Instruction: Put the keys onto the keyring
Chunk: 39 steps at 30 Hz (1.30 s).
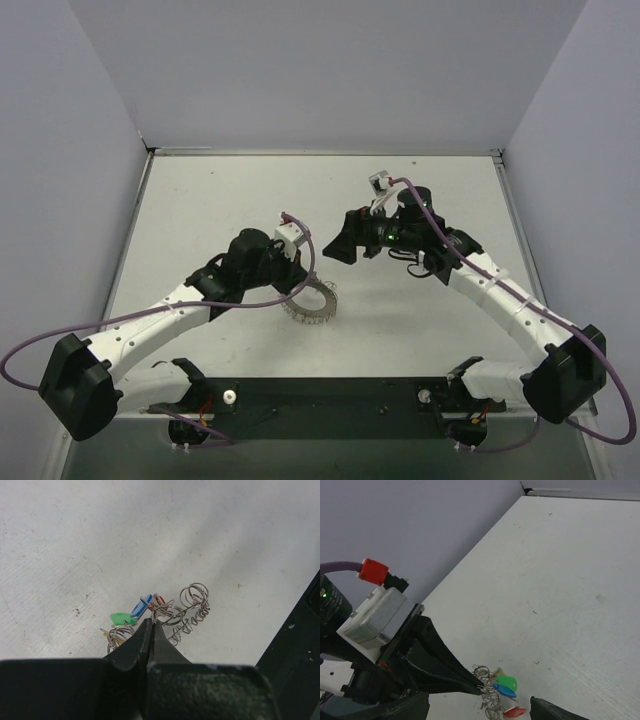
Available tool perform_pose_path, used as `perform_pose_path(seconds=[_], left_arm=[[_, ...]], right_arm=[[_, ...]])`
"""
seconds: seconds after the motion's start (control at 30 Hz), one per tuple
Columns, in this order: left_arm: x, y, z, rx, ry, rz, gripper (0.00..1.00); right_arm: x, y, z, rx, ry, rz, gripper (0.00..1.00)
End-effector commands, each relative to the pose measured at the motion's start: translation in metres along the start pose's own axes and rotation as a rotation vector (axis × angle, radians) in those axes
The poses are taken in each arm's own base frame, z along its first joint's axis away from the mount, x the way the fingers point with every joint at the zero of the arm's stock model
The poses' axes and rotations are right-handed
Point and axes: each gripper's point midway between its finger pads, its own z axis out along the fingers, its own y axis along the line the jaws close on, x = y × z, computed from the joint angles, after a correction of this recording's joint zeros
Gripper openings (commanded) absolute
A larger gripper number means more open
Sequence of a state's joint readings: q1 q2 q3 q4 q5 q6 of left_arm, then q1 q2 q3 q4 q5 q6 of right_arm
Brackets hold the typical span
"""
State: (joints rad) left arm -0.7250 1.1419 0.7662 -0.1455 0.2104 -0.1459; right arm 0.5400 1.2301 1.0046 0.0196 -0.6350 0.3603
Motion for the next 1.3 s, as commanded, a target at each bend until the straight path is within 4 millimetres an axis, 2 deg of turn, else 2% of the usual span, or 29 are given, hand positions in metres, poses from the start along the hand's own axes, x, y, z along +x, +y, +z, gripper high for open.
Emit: perform_pose_path(seconds=[0.0, 0.23, 0.43, 0.47, 0.6, 0.63, 0.73, 0.8, 1.0, 1.13, 1.27], left_arm=[[-0.056, -0.019, -0.012, 0.068, -0.165, 0.058, 0.00], [-0.072, -0.025, -0.024, 0.083, -0.236, 0.066, 0.00], [-0.081, -0.032, -0.037, 0.104, -0.287, 0.071, 0.00], [-0.090, -0.035, -0.042, 0.115, -0.325, 0.080, 0.00], [-0.092, -0.039, -0.045, 0.135, -0.337, 0.078, 0.00], [-0.093, -0.039, -0.046, 0.136, -0.342, 0.079, 0.00], [-0.095, -0.042, -0.051, 0.149, -0.361, 0.087, 0.00], [-0.099, -0.047, -0.056, 0.170, -0.387, 0.100, 0.00], [-0.107, -0.052, -0.074, 0.184, -0.504, 0.147, 0.00], [-0.115, -0.052, -0.088, 0.178, -0.610, 0.161, 0.00], [-0.116, -0.052, -0.097, 0.174, -0.659, 0.166, 0.00]], right_arm=[[0.005, 0.033, 0.009, -0.093, 0.079, -0.105, 0.76], [0.029, 0.033, 0.029, -0.091, 0.174, -0.120, 0.61], [0.041, 0.018, 0.036, -0.042, 0.208, -0.117, 0.49], [0.043, 0.017, 0.038, -0.038, 0.214, -0.112, 0.46], [0.046, 0.014, 0.040, -0.033, 0.224, -0.107, 0.26], [0.045, 0.013, 0.040, -0.029, 0.221, -0.106, 0.17], [0.047, 0.010, 0.041, -0.014, 0.222, -0.106, 0.03], [0.048, 0.009, 0.041, -0.013, 0.224, -0.105, 0.00], [0.050, 0.009, 0.042, -0.030, 0.221, -0.085, 0.00], [0.048, 0.016, 0.042, -0.096, 0.208, -0.039, 0.00], [0.033, 0.027, 0.039, -0.195, 0.151, 0.008, 0.00]])
